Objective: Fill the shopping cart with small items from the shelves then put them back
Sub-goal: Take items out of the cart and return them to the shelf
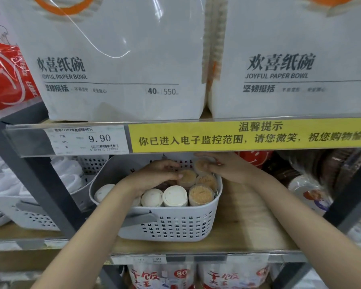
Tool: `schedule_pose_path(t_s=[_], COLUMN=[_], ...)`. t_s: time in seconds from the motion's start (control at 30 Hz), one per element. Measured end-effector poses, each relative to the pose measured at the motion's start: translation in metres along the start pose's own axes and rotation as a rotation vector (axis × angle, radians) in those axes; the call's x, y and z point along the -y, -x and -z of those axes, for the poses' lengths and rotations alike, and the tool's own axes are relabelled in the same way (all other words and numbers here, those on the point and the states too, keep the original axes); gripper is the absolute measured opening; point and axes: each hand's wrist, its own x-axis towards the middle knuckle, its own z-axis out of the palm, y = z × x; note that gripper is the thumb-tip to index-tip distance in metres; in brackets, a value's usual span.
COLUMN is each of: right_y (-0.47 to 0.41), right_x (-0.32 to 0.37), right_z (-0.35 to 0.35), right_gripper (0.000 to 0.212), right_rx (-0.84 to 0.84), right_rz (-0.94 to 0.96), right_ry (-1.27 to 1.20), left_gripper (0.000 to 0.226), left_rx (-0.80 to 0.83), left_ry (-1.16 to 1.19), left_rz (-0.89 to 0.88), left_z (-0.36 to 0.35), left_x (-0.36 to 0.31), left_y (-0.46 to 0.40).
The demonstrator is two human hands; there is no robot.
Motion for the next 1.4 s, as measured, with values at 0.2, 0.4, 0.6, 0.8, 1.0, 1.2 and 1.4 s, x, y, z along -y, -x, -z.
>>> schedule_pose_path(t_s=[0.2, 0.4, 0.6, 0.8, 1.0, 1.2, 1.4], right_y=[0.002, 0.018, 0.046, 0.074, 0.086, 0.073, 0.08], right_x=[-0.005, 0.005, 0.034, 0.097, 0.19, 0.284, 0.384], right_z=[-0.004, -0.006, -0.006, -0.043, -0.126, -0.256, -0.376], right_gripper=[0.03, 0.024, 0.021, 0.023, 0.027, 0.029, 0.03], right_rx=[-0.143, -0.258, -0.359, -0.451, -0.288, 0.133, 0.479], right_rz=[0.034, 0.068, 0.053, 0.086, 0.219, 0.318, 0.47], right_ry=[0.047, 0.024, 0.129, 0.167, 0.04, -0.063, -0.093], left_gripper=[0.022, 0.012, 0.021, 0.032, 0.049, 0.046, 0.041], left_rx=[-0.045, -0.127, -0.331, -0.403, -0.47, -0.751, -1.073], left_ry=[0.113, 0.164, -0.263, -0.801, -0.833, -0.351, -0.117], left_rz=[0.023, -0.029, -0.287, -0.518, -0.154, 0.432, 0.764], left_z=[-0.003, -0.001, 0.001, 0.017, 0.055, 0.071, 0.058], left_x=[-0.005, -0.012, -0.015, 0.012, 0.103, 0.212, 0.267], left_y=[0.002, 0.009, 0.042, 0.135, 0.259, 0.417, 0.575])
